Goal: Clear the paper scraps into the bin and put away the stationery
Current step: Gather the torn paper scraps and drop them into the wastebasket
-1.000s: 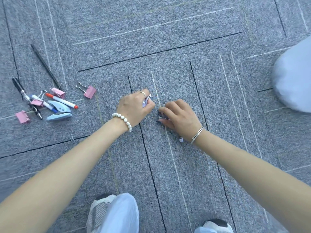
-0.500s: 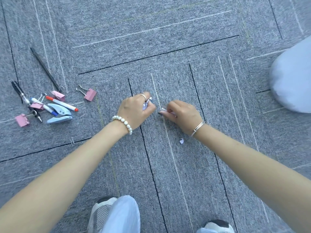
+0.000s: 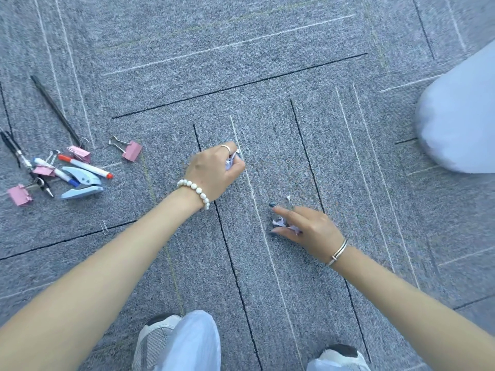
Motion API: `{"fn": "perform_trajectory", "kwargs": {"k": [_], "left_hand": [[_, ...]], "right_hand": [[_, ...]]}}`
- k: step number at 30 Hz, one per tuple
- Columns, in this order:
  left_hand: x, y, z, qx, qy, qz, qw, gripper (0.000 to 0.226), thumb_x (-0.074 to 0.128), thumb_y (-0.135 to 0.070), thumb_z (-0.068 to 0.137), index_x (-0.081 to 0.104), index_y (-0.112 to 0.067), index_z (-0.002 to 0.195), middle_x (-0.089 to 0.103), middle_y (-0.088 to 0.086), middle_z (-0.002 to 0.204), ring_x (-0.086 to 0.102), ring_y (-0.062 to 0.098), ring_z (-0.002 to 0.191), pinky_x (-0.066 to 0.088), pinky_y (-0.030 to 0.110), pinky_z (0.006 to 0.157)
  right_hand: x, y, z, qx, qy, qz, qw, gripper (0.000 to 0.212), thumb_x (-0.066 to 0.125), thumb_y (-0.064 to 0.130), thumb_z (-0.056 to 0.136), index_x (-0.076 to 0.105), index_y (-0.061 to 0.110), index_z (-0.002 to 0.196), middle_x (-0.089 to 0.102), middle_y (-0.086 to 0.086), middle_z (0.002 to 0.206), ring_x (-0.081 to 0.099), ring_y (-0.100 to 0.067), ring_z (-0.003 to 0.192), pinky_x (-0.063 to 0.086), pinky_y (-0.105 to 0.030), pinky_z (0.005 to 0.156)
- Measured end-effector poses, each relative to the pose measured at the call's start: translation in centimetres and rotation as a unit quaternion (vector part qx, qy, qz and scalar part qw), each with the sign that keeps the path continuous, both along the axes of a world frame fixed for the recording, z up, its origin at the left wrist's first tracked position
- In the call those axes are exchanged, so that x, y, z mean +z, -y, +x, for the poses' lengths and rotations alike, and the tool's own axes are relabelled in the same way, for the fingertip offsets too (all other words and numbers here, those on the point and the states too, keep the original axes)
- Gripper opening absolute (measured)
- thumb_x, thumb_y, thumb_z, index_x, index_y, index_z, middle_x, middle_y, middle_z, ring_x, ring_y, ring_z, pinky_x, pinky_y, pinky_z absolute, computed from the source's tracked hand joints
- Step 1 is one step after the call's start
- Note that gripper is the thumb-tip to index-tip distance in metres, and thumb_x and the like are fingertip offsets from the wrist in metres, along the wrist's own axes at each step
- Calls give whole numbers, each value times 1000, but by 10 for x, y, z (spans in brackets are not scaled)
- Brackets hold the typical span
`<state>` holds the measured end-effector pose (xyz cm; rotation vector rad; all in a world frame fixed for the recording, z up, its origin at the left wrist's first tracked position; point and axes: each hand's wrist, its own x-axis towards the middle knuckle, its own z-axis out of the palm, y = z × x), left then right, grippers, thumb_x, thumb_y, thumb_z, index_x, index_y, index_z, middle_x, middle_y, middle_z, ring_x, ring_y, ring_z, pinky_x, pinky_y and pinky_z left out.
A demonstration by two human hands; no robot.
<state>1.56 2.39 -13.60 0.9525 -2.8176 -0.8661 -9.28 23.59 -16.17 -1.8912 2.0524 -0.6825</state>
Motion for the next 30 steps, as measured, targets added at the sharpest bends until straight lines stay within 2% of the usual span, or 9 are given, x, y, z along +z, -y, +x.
{"fn": "perform_trajectory", "kwargs": {"k": [2, 5, 10, 13, 15, 18, 22, 26, 30], "left_hand": [[1, -1, -1, -4, -1, -1, 1000, 20, 41, -18, 88, 51, -10, 74, 30, -12, 48, 27, 3, 39, 19, 15, 37], [3, -2, -1, -13, -19, -6, 1000, 23, 33, -26, 85, 46, -14, 71, 29, -13, 48, 26, 2, 38, 18, 14, 37], [-3, -2, 3, -1, -7, 9, 1000, 19, 41, -18, 88, 53, -9, 78, 32, -12, 49, 29, 2, 39, 20, 14, 37], [-4, -2, 5, 1, -12, 6, 1000, 32, 30, -29, 85, 54, -9, 78, 32, -13, 49, 29, 2, 39, 20, 14, 36], [-3, -4, 5, -2, -15, 4, 1000, 36, 25, -33, 82, 53, -11, 76, 31, -13, 49, 28, 1, 38, 18, 13, 36], [-4, -6, 4, -7, -15, 10, 1000, 34, 23, -35, 81, 49, -13, 74, 31, -13, 49, 28, 1, 40, 20, 16, 36], [-7, -8, 0, -17, 7, 6, 1000, 26, 35, -25, 86, 52, -9, 75, 32, -12, 50, 28, 2, 41, 21, 16, 38], [-3, -9, -2, -22, -2, 17, 1000, 39, 22, -36, 79, 52, -11, 75, 32, -13, 50, 29, 2, 40, 21, 16, 37], [-3, -7, 1, -15, -1, 24, 1000, 45, 23, -36, 80, 57, -7, 84, 35, -13, 50, 32, 2, 40, 21, 14, 37]], "right_hand": [[-2, -2, 0, -2, -8, -10, 1000, 40, 53, 40, 76, 58, 12, 104, 52, 4, 51, 44, -8, 42, 36, -14, 39], [-6, -5, 2, -11, -10, -27, 1000, 32, 57, 35, 76, 68, 6, 85, 57, 1, 54, 48, -9, 44, 41, -15, 40], [-5, -5, 3, -39, -4, -19, 999, 29, 57, 34, 79, 61, 7, 68, 58, 0, 57, 48, -9, 46, 41, -12, 44], [0, -2, 0, -80, -5, -13, 997, 38, 48, 39, 85, 60, 7, 68, 57, 0, 56, 47, -9, 45, 33, -11, 47], [5, 1, -8, -110, -4, -23, 994, 42, 44, 42, 87, 61, 7, 70, 59, -1, 58, 49, -9, 45, 34, -10, 44], [12, 9, -21, -148, -3, -31, 988, 34, 55, 38, 80, 62, 5, 73, 60, -3, 59, 49, -10, 47, 36, -12, 44], [11, 18, -25, -131, -24, -15, 991, 33, 53, 36, 78, 65, 6, 76, 62, -3, 60, 53, -12, 47, 33, -10, 47], [2, 19, -23, -127, -24, -8, 992, 32, 53, 37, 80, 65, 8, 74, 60, -1, 57, 50, -9, 47, 34, -12, 45], [-1, 15, -22, -113, -41, -12, 993, 29, 55, 34, 81, 64, 8, 71, 58, 0, 58, 49, -9, 47, 32, -11, 48]]}}
